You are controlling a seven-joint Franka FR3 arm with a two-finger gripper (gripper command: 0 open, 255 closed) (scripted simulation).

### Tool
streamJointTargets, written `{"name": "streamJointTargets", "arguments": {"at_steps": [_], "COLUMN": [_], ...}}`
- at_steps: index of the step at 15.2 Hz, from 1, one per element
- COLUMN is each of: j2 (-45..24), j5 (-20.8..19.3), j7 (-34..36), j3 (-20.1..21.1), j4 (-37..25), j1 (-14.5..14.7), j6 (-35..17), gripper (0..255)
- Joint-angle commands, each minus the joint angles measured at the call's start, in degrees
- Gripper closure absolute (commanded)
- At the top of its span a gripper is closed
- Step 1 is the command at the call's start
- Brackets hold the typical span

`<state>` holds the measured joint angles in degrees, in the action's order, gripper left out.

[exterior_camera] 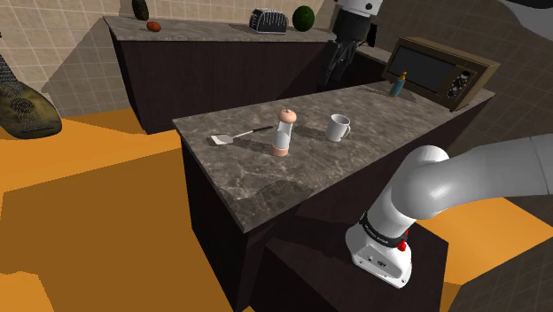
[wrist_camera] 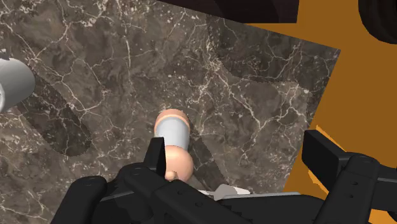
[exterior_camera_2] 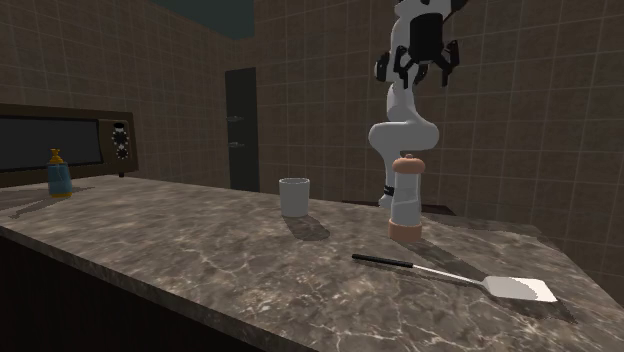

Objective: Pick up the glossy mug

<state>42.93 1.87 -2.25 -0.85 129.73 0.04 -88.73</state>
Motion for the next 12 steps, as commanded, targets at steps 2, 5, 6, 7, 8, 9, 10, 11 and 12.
{"name": "streamJointTargets", "arguments": {"at_steps": [2,5,6,7,8,9,10,11,12], "j2": [0.1,0.1,-0.1,-0.3,-0.7,-1.1,-1.6,-2.2,-2.8], "j5": [-0.7,-2.8,-3.5,-4.2,-4.9,-5.6,-6.3,-6.9,-7.6], "j7": [-1.3,-5.2,-6.5,-7.8,-9.1,-10.4,-11.7,-13.0,-14.3], "j3": [-1.1,-4.5,-5.6,-6.8,-7.9,-9.1,-10.3,-11.5,-12.7], "j4": [1.1,4.0,4.8,5.6,6.3,6.9,7.5,8.0,8.4], "j1": [-0.3,-1.4,-1.8,-2.2,-2.6,-3.0,-3.3,-3.7,-4.1], "j6": [-0.9,-3.6,-4.6,-5.6,-6.6,-7.6,-8.7,-9.7,-10.8], "gripper": [0,0,0,0,0,0,0,0,0]}}
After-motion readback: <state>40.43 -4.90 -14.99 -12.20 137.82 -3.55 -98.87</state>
